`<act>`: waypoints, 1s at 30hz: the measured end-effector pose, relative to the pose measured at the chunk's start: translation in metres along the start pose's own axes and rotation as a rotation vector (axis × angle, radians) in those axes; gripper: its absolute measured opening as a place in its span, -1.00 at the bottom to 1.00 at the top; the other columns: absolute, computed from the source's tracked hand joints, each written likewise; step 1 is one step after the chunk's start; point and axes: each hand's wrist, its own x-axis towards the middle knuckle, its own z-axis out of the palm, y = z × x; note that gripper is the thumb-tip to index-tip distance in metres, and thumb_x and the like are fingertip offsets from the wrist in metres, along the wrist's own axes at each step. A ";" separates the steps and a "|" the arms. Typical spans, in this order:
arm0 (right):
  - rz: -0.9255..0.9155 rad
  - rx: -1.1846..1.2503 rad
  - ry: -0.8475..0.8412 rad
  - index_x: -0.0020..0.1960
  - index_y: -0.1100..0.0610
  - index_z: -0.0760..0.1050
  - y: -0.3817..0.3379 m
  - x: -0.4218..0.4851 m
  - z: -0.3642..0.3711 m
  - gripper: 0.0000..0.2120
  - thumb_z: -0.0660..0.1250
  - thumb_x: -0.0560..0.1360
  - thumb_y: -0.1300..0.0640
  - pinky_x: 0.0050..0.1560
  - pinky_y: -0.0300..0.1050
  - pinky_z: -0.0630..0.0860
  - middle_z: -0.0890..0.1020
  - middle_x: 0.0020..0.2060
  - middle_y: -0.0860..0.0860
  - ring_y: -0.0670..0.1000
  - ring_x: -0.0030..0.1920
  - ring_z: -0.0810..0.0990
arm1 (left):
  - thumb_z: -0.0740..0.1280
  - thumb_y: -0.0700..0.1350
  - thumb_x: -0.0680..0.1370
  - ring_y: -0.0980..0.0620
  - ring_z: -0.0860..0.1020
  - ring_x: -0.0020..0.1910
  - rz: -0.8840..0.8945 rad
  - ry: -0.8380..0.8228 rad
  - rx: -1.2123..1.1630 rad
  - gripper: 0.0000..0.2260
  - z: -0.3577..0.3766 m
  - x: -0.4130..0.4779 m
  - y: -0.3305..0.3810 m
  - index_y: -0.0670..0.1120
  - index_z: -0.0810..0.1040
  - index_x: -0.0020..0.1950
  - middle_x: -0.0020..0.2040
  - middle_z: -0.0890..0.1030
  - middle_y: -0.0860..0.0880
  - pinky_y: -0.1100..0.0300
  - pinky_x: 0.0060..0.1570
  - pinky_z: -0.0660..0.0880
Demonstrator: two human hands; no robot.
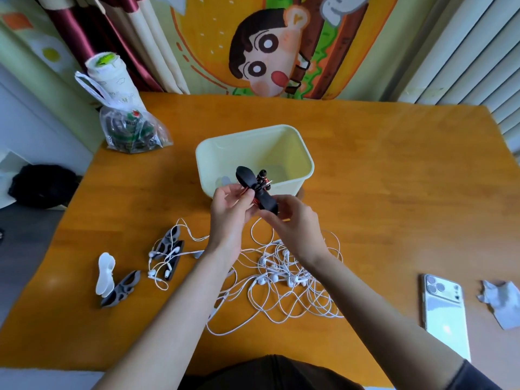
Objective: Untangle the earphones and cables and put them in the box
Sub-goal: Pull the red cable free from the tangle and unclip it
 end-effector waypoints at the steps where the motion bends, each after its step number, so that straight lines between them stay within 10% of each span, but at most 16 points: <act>1: -0.022 -0.051 -0.005 0.11 0.15 0.56 -0.002 0.007 -0.001 -0.75 0.42 0.45 0.11 -0.20 -0.52 0.38 0.61 -0.16 -0.09 -0.26 -0.25 0.51 | 0.29 -0.33 0.56 -0.05 0.62 0.03 0.018 -0.005 0.065 -0.87 -0.002 0.007 0.003 -0.18 0.41 0.05 0.07 0.59 -0.16 0.15 -0.03 0.60; 8: -0.095 -0.227 -0.048 0.03 0.15 0.61 -0.019 0.072 0.002 -0.83 0.40 0.45 0.15 -0.20 -0.20 0.43 0.68 -0.17 0.07 0.03 -0.20 0.60 | 0.36 -0.18 0.54 0.14 0.42 0.15 0.345 -0.055 0.754 -0.75 -0.017 0.052 0.020 -0.10 0.42 0.19 0.13 0.48 0.06 0.61 -0.02 0.29; 14: 0.067 -0.452 -0.176 0.06 0.22 0.59 0.002 0.133 0.018 -0.76 0.41 0.45 0.11 -0.31 -0.14 0.35 0.65 -0.15 0.17 0.14 -0.20 0.53 | 0.42 -0.09 0.49 -0.06 0.41 0.10 0.586 -0.065 1.370 -0.91 -0.067 0.066 0.007 -0.07 0.61 -0.05 0.00 0.56 -0.01 0.18 0.03 0.27; 22: 0.222 -0.763 -0.411 -0.20 0.28 0.44 0.019 0.180 0.052 -0.75 0.37 0.50 0.10 -0.53 -0.19 0.18 0.38 -0.43 0.06 0.10 -0.34 0.41 | 0.48 -0.09 0.44 -0.05 0.44 0.07 0.549 -0.081 1.382 -0.93 -0.078 0.070 0.003 -0.05 0.64 -0.15 -0.09 0.57 0.02 0.14 0.07 0.25; 30: 0.388 -0.838 -0.700 -0.25 0.21 0.37 0.025 0.191 0.062 -0.77 0.28 0.55 0.15 -0.31 -0.19 0.41 0.51 -0.10 0.10 0.12 0.00 0.57 | 0.46 -0.08 0.45 -0.04 0.44 0.10 0.547 -0.075 1.390 -0.92 -0.079 0.072 0.003 -0.06 0.64 -0.12 -0.08 0.58 0.01 0.10 0.14 0.27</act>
